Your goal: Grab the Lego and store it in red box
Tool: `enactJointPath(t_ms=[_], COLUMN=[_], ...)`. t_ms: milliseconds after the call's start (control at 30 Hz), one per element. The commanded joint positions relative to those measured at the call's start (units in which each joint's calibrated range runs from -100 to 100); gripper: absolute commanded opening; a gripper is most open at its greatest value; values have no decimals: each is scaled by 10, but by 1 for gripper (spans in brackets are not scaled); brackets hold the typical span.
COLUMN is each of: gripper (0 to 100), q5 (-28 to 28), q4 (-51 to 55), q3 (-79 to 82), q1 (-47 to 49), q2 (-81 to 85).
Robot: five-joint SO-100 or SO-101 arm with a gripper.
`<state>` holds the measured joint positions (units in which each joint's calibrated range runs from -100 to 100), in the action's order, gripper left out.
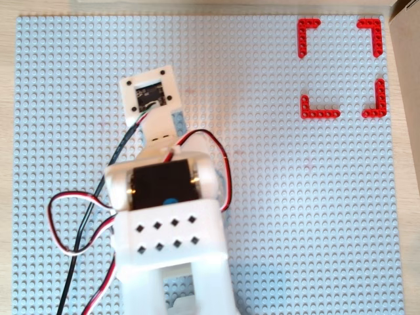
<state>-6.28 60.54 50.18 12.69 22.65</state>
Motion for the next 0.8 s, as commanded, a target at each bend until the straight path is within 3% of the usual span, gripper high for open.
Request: enactJointPath(t_ms=[0,767], gripper=[15,15], q5=[8,-2], q4=[-8,-31], q3=[-1,-17], q1=[22,23], q2=[20,-43])
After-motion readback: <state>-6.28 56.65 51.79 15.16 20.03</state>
